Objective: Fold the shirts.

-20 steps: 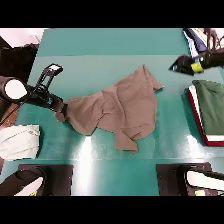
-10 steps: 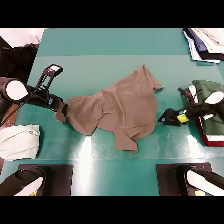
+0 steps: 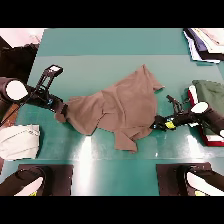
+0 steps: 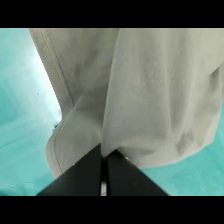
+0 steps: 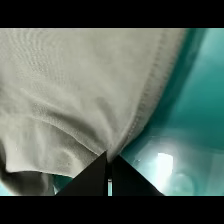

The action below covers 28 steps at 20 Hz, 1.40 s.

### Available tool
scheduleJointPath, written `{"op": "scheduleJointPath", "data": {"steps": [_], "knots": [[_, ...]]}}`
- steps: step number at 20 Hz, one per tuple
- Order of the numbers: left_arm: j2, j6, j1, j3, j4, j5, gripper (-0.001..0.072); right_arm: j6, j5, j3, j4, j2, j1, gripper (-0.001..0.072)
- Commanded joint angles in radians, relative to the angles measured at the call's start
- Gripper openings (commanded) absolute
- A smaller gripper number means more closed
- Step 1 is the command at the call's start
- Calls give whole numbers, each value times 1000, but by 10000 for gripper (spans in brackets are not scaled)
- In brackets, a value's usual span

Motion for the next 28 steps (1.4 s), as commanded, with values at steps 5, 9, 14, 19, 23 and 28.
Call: {"op": "scheduleJointPath", "data": {"steps": [5,9,14,19,23,28], "knots": [[12,-2,0,266,35,-145,23,0,18,272,10,250,-28,23],[51,-2,0,621,34,-249,23,25,3,646,6,431,-150,23],[104,-7,0,991,-24,-347,23,26,64,1002,1,528,-344,23],[170,-50,0,1112,-207,-309,22,56,216,1224,2,494,-591,21],[172,-47,0,1015,-151,-365,22,144,355,1402,18,309,-620,21],[111,-7,0,595,-97,-317,22,205,496,1371,58,52,-513,21]]}}
